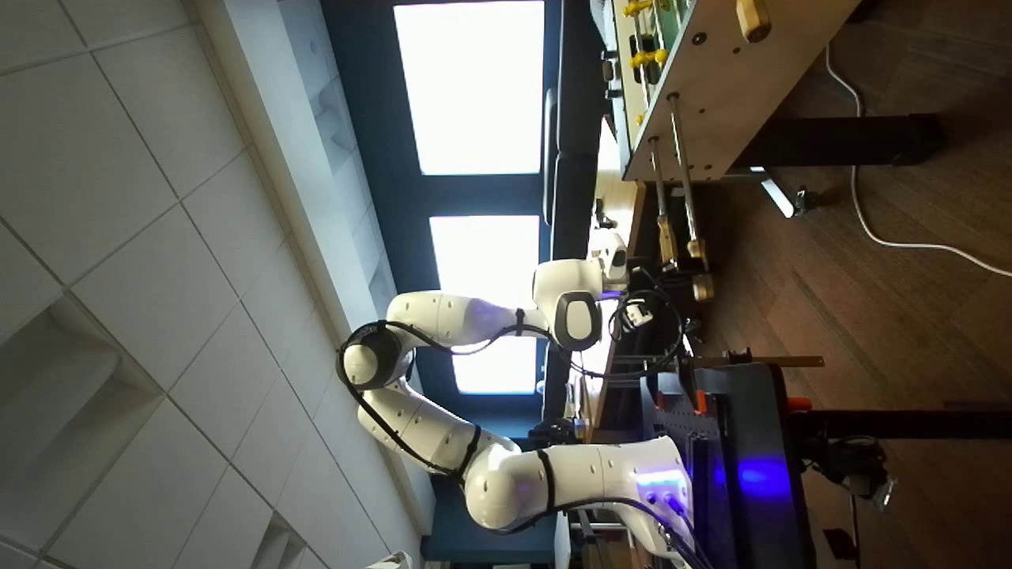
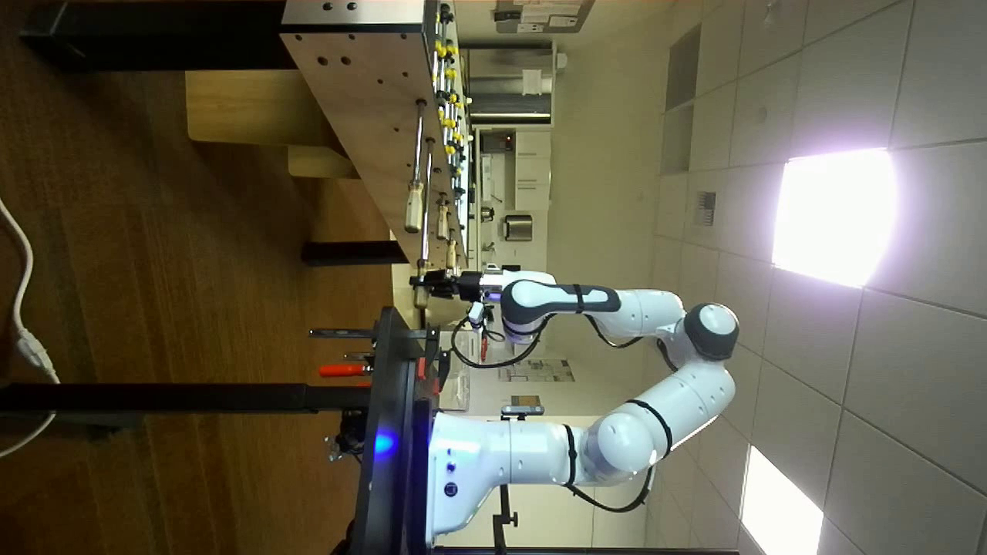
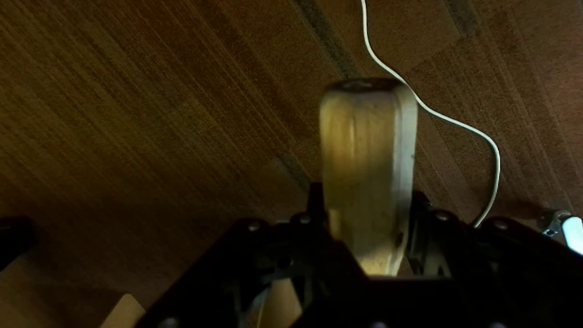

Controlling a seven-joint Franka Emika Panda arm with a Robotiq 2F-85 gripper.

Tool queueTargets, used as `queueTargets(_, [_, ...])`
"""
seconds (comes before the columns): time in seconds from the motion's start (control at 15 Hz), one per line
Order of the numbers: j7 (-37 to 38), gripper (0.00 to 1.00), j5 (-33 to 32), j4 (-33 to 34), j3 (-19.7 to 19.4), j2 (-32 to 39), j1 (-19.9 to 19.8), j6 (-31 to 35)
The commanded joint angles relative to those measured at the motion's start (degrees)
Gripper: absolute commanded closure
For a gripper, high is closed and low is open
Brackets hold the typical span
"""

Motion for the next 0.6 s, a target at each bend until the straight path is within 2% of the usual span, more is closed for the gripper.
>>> queueTargets(0.0, [1.83,0.86,-1.19,0.97,2.97,-6.7,3.91,-9.29])
queueTargets(0.53, [0.98,0.86,-1.11,2.4,-0.11,-4.25,6.94,-8.99])
